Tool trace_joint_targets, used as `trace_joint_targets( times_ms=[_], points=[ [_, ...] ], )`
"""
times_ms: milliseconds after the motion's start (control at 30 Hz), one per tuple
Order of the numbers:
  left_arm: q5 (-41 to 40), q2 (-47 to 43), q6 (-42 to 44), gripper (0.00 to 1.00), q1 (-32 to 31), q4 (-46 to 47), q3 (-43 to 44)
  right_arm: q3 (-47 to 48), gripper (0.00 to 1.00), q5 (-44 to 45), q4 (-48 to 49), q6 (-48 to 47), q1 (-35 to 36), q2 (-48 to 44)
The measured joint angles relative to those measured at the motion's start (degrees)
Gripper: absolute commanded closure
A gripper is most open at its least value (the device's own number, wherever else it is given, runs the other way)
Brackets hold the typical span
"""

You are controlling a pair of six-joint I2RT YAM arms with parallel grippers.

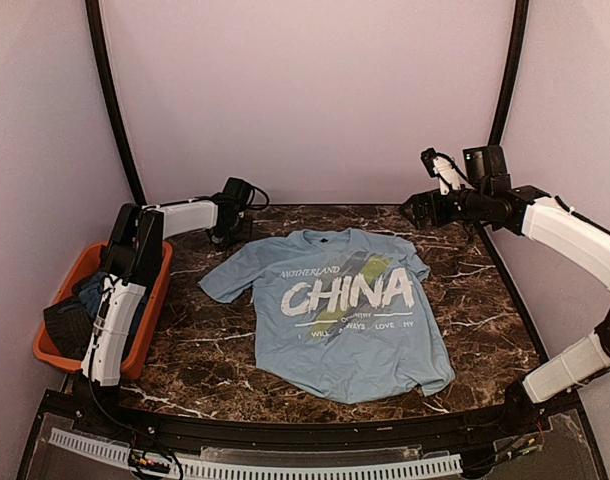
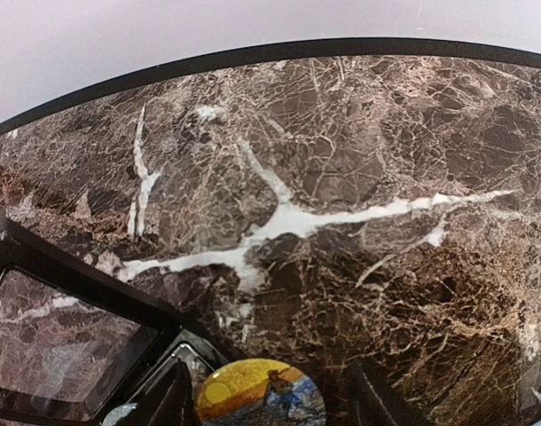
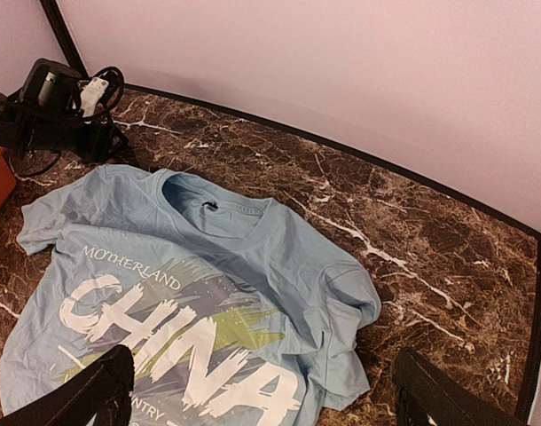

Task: Pin the brooch onto the clothing
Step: Pick up the brooch from the brooch box.

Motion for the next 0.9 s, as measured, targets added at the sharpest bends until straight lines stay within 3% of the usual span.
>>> trace_joint_targets(
  times_ms=[567,900],
  points=[
    [-0.17,0.0,-0.37,0.64,0.13,-0.22,0.0,0.0,0.01,-0.07,0.02,0.0,0.0,0.0],
    [0.9,-0.33,-0.39,0.66,0.22,0.59,-0.81,0.0,0.01,-0.02,0.02,-0.9,0.11,0.09]
  ],
)
